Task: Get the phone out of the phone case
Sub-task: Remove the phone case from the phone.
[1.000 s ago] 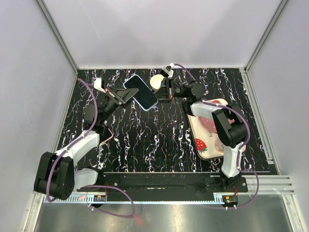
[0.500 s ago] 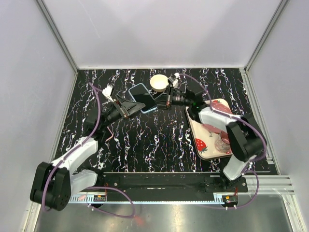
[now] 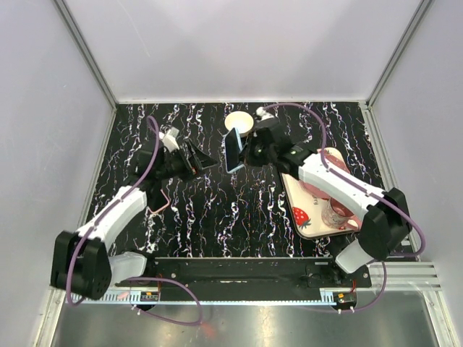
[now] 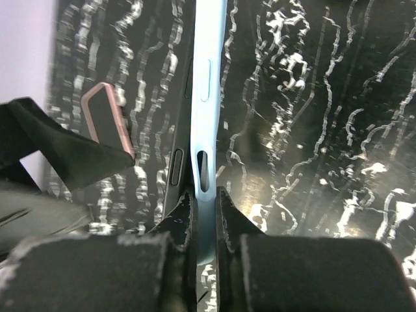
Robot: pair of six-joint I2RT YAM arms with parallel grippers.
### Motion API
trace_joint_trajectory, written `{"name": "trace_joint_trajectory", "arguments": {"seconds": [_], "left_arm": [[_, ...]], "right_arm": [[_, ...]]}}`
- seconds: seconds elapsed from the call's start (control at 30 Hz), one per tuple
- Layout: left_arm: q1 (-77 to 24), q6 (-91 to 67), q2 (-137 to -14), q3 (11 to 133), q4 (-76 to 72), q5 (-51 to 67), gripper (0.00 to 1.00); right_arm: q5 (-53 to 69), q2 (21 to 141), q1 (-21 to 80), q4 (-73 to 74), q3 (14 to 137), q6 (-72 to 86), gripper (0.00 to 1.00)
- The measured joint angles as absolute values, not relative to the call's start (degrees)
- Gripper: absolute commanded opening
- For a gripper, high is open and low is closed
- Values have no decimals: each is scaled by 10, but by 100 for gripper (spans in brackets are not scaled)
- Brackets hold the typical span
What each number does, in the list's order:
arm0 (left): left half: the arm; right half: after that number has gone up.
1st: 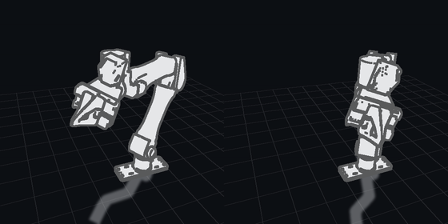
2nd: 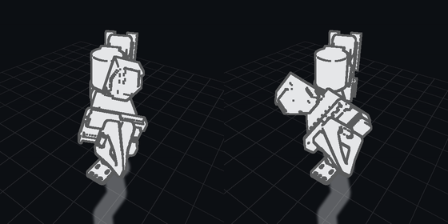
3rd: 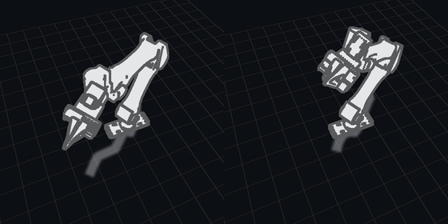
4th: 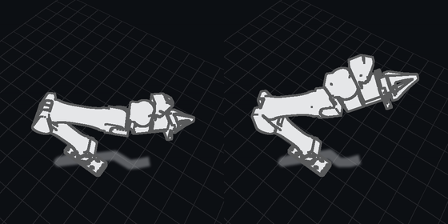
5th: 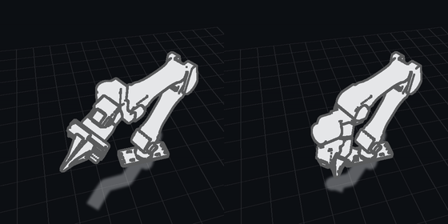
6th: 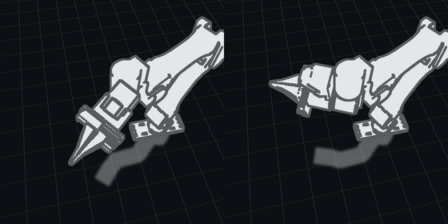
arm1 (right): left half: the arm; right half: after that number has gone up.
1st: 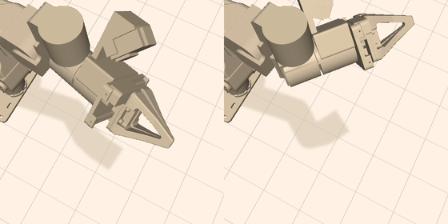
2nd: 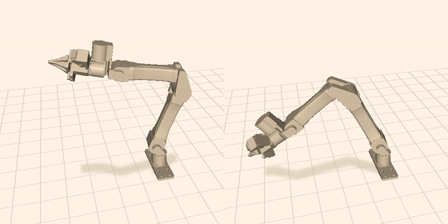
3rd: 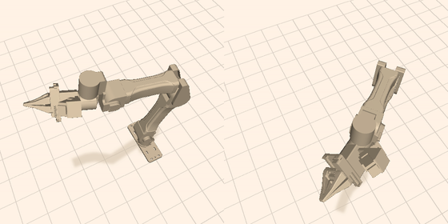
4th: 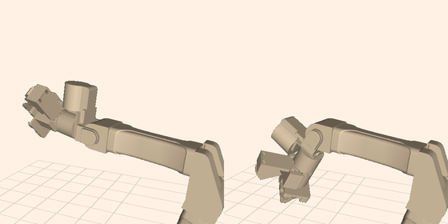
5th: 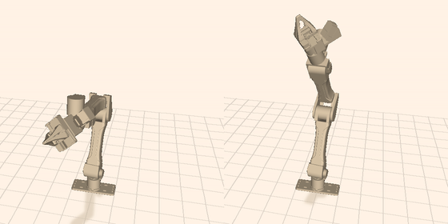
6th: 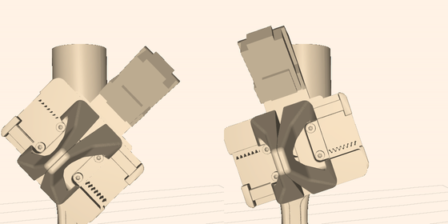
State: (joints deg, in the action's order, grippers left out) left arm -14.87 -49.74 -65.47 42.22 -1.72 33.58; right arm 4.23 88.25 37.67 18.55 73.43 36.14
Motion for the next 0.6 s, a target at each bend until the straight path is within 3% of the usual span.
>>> {"name": "trace_joint_trajectory", "arguments": {"seconds": [0.17,0.37,0.6], "left_arm": [[-156,-486,-734,423,58,311,99],[-171,-480,-741,423,110,266,98],[-194,-480,-739,380,34,256,99]], "right_arm": [[-88,915,447,276,763,311,0],[-201,973,472,352,761,293,0],[-216,1035,484,374,761,288,0]]}}
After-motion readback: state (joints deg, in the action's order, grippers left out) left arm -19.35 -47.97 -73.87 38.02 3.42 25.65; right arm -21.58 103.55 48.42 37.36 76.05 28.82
